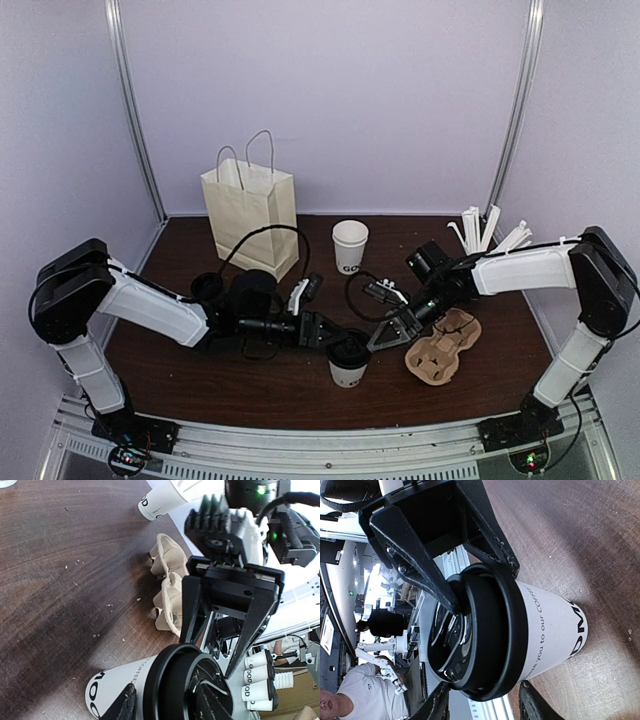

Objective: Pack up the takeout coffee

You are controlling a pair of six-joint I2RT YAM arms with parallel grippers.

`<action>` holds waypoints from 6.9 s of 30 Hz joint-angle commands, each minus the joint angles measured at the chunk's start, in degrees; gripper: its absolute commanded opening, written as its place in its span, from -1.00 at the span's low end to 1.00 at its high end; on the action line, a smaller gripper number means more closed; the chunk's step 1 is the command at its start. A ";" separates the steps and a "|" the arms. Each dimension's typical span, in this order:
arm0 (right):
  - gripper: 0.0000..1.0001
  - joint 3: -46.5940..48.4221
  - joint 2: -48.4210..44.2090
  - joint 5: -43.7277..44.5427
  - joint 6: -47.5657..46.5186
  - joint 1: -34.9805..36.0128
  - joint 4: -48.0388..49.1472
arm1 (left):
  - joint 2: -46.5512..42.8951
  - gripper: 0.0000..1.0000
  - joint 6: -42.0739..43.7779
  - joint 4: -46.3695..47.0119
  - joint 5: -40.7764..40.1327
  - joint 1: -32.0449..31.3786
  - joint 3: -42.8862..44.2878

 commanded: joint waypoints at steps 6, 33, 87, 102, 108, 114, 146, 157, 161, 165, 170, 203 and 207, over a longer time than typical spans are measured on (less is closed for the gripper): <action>-0.10 -1.83 5.85 19.43 -2.26 0.84 -3.71 | 6.89 -0.23 -1.03 -14.94 -2.78 -1.43 -4.55; 0.75 15.80 -8.27 39.25 -35.97 16.14 -22.90 | 4.81 -0.27 5.28 -23.08 -5.42 -4.33 1.04; 0.70 18.66 1.08 49.95 -32.05 24.18 -22.95 | 7.55 -0.27 1.89 -18.09 -4.38 -4.24 -2.47; 0.71 13.25 -2.40 52.94 -31.01 25.83 -19.45 | 7.93 -0.27 0.51 -18.26 -4.48 -4.24 -3.47; 0.64 17.15 -3.08 49.05 -28.27 24.28 -22.30 | 8.50 -0.27 0.95 -18.57 -3.86 -4.22 -2.74; 0.63 19.19 -1.40 45.77 -26.57 23.33 -23.71 | 8.34 -0.27 1.13 -18.82 -3.74 -4.19 -2.60; 0.62 7.21 6.08 59.37 -30.99 27.65 -16.66 | 8.30 -0.27 0.76 -19.65 -4.48 -4.23 -2.86; 0.87 22.04 -5.71 50.06 -34.37 24.35 -28.33 | 2.43 -0.25 8.47 -23.28 -5.46 -4.19 1.01; 0.99 27.78 -7.26 46.32 -34.45 21.65 -32.02 | -0.09 -0.25 11.57 -24.49 -5.04 -4.18 3.64; 1.00 29.26 -8.02 45.51 -34.59 20.24 -32.38 | -1.56 -0.20 14.13 -27.28 -5.36 -4.20 6.67; 1.00 27.00 -10.54 41.93 -32.92 16.60 -31.61 | -5.86 0.04 17.10 -29.34 -7.60 -4.24 10.09; -0.12 6.20 -6.76 7.75 -16.70 -1.67 -20.11 | -10.77 0.05 8.96 -28.50 -3.83 -2.68 5.03; 0.01 4.97 -8.29 8.35 -15.45 -2.08 -18.75 | -12.41 0.09 11.11 -40.37 -9.75 -2.58 7.83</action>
